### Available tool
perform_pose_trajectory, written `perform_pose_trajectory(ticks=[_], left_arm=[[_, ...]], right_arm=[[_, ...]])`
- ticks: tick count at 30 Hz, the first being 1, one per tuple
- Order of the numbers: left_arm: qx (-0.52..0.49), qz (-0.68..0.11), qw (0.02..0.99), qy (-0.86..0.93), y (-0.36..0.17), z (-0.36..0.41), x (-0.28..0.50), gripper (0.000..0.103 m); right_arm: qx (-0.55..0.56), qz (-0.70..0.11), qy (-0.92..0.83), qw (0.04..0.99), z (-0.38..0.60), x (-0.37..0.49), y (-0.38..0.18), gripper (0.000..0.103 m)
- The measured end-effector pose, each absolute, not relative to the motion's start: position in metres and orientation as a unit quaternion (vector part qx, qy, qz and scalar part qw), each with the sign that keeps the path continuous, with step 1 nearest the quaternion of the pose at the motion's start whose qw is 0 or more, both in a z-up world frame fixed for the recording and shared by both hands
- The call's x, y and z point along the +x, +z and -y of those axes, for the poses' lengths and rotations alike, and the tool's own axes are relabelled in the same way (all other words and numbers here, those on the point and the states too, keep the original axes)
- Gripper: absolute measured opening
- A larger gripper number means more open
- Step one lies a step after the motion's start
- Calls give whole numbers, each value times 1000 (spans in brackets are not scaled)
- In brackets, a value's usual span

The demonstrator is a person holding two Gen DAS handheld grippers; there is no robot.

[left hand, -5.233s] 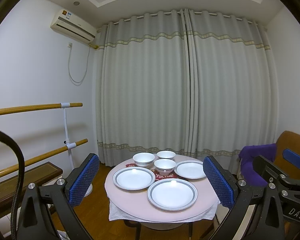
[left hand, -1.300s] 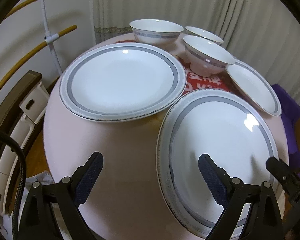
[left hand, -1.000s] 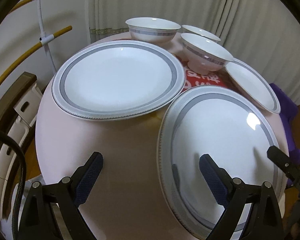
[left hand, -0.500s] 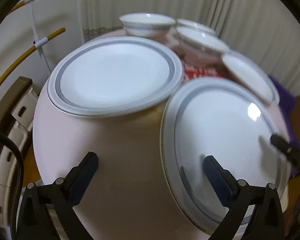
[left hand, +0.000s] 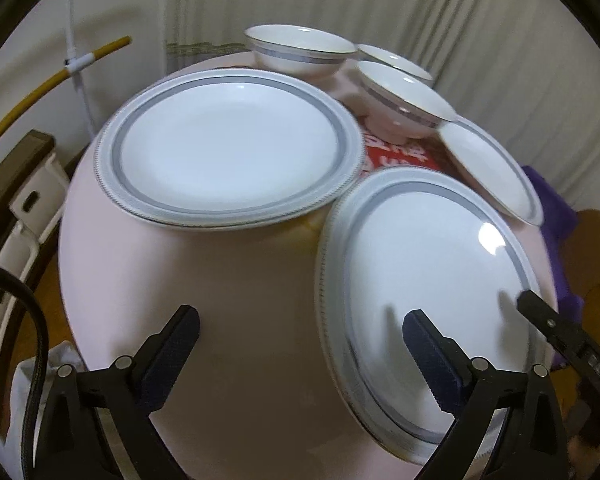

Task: Organize plates and bowls
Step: 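Close both grippers on the rim of the grey-rimmed plate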

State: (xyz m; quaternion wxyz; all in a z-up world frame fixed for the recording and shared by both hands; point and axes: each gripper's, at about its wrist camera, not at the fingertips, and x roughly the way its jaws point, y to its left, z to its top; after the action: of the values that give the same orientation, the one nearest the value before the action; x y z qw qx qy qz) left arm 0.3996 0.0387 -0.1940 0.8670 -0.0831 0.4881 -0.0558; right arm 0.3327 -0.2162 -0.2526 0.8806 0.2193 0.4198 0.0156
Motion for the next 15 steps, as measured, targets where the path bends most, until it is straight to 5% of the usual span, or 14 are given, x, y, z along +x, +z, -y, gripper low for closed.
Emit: perform_pose_trajectory(ticks=[4,8,15], left_arm=[[-77,-486,869,-53,-194,-38,397,87],[-90,-483,870,-47,-192,-46,397,65],[-114,-485,865,-62,-189,-50,395,47]], right_arm=[[223,-420,14,880,216,332,-254,38],[220,-418,9,882,214,331,-255,35],[213,-415,0,884,211,330,-256,36]])
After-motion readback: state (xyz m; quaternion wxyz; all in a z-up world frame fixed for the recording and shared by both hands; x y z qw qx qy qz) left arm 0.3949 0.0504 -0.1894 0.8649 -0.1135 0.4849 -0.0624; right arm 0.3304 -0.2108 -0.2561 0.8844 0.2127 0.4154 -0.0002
